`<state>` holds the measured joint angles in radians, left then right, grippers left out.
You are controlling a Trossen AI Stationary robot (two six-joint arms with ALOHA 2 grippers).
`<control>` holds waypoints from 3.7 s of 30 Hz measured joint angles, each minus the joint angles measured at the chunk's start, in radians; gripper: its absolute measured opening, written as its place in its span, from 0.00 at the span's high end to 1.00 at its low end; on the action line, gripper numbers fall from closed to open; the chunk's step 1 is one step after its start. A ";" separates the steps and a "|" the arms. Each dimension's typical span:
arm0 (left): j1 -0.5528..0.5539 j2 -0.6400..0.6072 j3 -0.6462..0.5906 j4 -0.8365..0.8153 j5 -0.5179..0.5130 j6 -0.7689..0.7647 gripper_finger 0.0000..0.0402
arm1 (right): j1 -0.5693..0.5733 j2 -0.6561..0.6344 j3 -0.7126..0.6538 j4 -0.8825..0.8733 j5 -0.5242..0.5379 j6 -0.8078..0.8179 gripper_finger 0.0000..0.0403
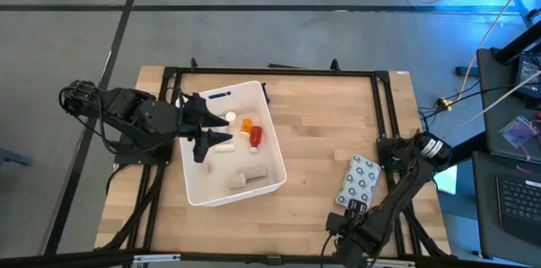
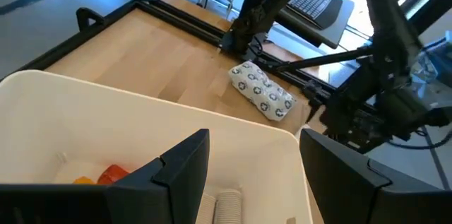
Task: Pick & place medical supplies in basket/bin
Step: Put the white rolled gauze into the white bin, then adjust the white bin
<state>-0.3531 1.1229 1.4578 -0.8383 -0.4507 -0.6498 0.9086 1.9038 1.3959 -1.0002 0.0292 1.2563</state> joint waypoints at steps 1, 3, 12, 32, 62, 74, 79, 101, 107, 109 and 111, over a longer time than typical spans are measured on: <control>0.000 0.000 0.000 0.000 0.000 0.000 0.47 | -0.003 0.000 -0.026 0.026 0.000 0.000 0.41; 0.000 0.000 0.000 0.000 0.000 0.000 0.47 | -0.007 0.000 -0.075 0.078 -0.001 -0.001 0.41; 0.000 0.000 0.000 0.000 0.006 0.000 0.47 | -0.030 0.000 -0.200 0.158 -0.003 0.021 0.54; 0.000 -0.002 0.000 0.127 0.035 0.041 0.47 | -0.205 -0.152 0.122 0.160 0.068 -0.424 0.89; -0.079 -0.110 0.000 0.315 -0.004 0.227 0.47 | -0.791 0.223 0.580 0.430 -0.224 -1.341 0.91; -0.079 -0.110 0.000 0.296 -0.004 0.227 0.47 | -0.803 0.385 0.580 0.274 -0.252 -1.370 0.89; -0.079 -0.110 0.000 0.286 -0.004 0.227 0.47 | -0.804 0.416 0.582 0.256 -0.252 -1.366 0.89; -0.079 -0.108 0.000 0.250 0.027 0.218 0.47 | -0.799 0.425 0.804 0.040 -0.231 -1.366 0.34; -0.079 -0.105 0.000 0.254 0.026 0.253 0.47 | -0.796 0.360 0.918 0.019 -0.209 -1.317 0.31; -0.079 -0.099 0.000 0.261 0.026 0.253 0.47 | -0.789 0.315 0.907 0.023 -0.212 -1.304 0.31; -0.079 -0.090 0.000 0.280 0.026 0.256 0.47 | -0.778 0.280 0.918 -0.016 -0.214 -1.281 0.31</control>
<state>-0.4320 1.0328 1.4574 -0.5585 -0.4252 -0.3942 0.1307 2.1835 2.3137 -1.0161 -0.1848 -0.0245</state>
